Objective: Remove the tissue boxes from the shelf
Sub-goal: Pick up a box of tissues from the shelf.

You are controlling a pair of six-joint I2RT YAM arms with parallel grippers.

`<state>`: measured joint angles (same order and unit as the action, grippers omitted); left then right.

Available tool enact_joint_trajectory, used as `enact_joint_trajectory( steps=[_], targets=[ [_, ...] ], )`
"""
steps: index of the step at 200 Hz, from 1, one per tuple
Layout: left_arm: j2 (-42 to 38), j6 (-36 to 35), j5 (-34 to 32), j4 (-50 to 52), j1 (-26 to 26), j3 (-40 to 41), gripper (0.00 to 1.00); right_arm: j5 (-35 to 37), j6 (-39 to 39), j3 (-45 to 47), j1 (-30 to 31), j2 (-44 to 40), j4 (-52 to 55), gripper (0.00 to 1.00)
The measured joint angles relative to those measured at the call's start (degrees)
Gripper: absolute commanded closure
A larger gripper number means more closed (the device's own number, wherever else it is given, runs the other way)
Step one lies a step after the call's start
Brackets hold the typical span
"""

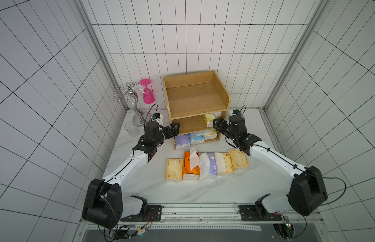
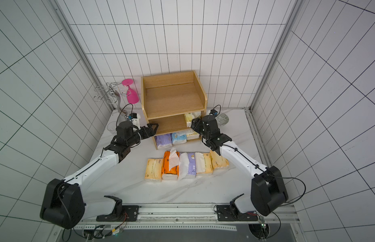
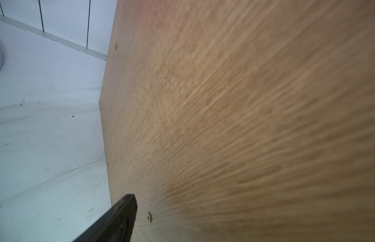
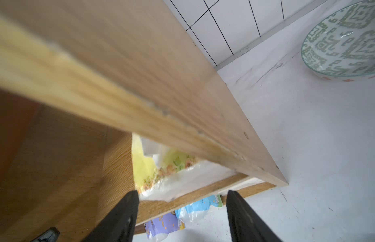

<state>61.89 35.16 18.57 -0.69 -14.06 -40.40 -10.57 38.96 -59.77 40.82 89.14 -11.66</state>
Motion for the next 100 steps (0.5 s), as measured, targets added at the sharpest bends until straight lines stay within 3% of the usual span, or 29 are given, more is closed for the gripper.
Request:
enact_joint_trajectory(
  steps=[24,42,77,100],
  targets=[
    [0.0,-0.02,0.02,0.04,-0.02,-0.33,0.05,-1.14,-0.26,-0.81,0.0,1.4,-1.01,0.43],
    [0.0,-0.02,0.02,0.07,-0.02,-0.42,0.05,-1.92,-0.31,-0.81,0.02,1.73,-1.31,0.61],
    [-0.33,-0.02,0.0,0.31,-0.13,-0.42,0.05,-2.34,-0.55,-0.81,0.22,1.55,-1.6,0.88],
    [-1.05,-0.02,-0.07,0.72,-0.13,-0.42,0.05,-2.27,-0.66,-0.81,0.87,0.07,-0.68,0.95]
  ],
)
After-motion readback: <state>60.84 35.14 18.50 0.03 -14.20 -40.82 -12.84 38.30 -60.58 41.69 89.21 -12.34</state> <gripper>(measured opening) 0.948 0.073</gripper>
